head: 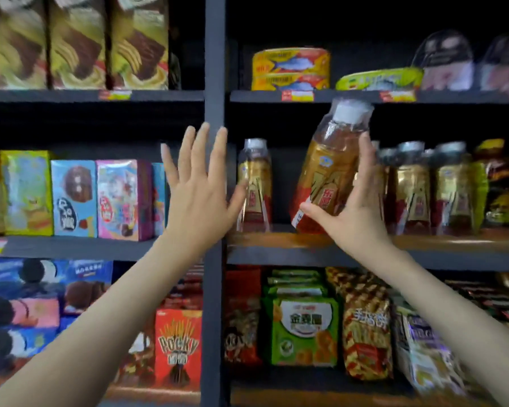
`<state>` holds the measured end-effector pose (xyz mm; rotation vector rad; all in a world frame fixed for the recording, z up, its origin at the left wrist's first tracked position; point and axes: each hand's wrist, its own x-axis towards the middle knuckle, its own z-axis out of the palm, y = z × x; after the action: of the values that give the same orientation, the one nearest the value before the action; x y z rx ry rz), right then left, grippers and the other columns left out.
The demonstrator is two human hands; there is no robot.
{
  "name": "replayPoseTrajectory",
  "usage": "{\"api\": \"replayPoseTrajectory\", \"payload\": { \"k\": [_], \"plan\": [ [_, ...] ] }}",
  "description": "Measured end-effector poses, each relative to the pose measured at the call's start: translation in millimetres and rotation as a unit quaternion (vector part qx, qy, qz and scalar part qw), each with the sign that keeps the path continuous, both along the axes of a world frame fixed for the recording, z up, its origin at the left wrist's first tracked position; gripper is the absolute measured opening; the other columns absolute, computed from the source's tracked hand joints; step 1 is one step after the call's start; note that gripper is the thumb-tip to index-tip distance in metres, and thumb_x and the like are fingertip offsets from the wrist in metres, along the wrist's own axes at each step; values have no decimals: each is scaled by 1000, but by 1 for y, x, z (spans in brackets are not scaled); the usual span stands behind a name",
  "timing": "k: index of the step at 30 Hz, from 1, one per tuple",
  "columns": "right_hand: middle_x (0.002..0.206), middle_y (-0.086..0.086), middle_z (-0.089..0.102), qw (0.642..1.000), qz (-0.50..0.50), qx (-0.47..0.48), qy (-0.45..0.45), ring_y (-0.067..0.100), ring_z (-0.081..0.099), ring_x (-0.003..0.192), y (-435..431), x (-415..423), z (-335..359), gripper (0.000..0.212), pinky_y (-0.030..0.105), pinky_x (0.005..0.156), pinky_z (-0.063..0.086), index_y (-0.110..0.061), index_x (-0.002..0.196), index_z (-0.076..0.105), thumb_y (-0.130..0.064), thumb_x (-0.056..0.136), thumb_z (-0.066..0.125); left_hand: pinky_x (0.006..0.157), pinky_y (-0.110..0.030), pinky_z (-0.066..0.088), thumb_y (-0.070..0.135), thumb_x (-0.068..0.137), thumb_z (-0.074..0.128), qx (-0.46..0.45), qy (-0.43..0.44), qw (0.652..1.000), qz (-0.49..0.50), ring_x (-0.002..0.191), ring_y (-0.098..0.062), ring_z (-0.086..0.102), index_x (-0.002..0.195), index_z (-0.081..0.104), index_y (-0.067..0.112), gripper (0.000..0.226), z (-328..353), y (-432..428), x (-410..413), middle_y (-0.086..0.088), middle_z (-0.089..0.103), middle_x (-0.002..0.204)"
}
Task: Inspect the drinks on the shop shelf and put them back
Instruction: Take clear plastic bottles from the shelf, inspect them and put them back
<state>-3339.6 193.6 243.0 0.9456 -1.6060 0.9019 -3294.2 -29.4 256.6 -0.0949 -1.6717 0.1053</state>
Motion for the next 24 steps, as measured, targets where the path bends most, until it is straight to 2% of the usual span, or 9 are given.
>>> {"api": "replayPoseTrajectory", "payload": {
  "k": [2,4,5,8,14,16,19,21,24],
  "plan": [
    [145,-17,2,999,-19,27,-43,-35,4,121,-6,-7,7,106,-13,87,11,-41,142,-4,-21,79,78,113,-64,10,41,94,40,-24,-18,999,12,143,-41,22,145,37,2,64,7,-1,-16,-26,28,153],
    [143,-15,5,996,-26,33,-75,-15,27,120,-10,-15,12,106,-15,78,14,-43,139,-7,-19,80,78,112,-64,13,34,91,44,-46,-34,998,28,143,-40,21,142,42,0,61,6,-3,-33,-26,27,154],
    [144,-13,7,996,-28,28,-82,-4,31,118,-12,-19,17,106,-15,78,15,-44,139,-8,-19,80,77,110,-65,16,27,88,48,-53,-35,997,36,143,-40,20,140,45,0,58,4,-5,-42,-26,26,154],
    [149,-6,8,994,-34,36,-96,-24,24,109,-16,-28,29,109,-11,84,16,-48,137,-12,-20,81,77,109,-66,20,9,82,35,-59,-13,998,28,144,-37,16,134,50,-3,56,-2,-12,-57,-24,24,155],
    [160,-5,-5,975,-65,133,-165,19,33,131,-14,-54,20,114,15,96,22,-53,139,-21,-29,82,75,111,-62,17,10,81,26,-61,21,998,-21,144,-37,15,135,51,0,60,-5,-17,-62,-22,24,156],
    [161,-1,-8,971,-50,140,-189,18,16,143,-14,-67,18,116,21,104,18,-52,142,-21,-28,82,75,111,-62,18,10,82,25,-57,14,998,-34,145,-36,14,140,45,2,62,-4,-17,-59,-21,23,157],
    [161,7,-15,953,-44,163,-252,24,0,148,-15,-81,27,118,32,112,14,-50,142,-24,-28,82,76,113,-59,18,14,85,24,-45,-13,997,-59,148,-30,8,153,19,13,69,-2,-20,-53,-14,18,160],
    [160,14,-14,934,-64,189,-297,29,8,147,-14,-87,37,121,38,113,18,-47,142,-29,-31,82,76,114,-57,16,17,86,25,-59,-16,997,-55,149,-31,9,154,17,17,69,3,-23,-50,-14,17,160],
    [158,19,-16,918,-104,205,-323,35,26,142,-14,-92,44,127,34,107,31,-43,141,-32,-34,79,78,115,-58,17,21,85,29,-61,1,997,-40,146,-37,16,147,38,8,64,15,-23,-47,-22,22,157]
  ]
}}
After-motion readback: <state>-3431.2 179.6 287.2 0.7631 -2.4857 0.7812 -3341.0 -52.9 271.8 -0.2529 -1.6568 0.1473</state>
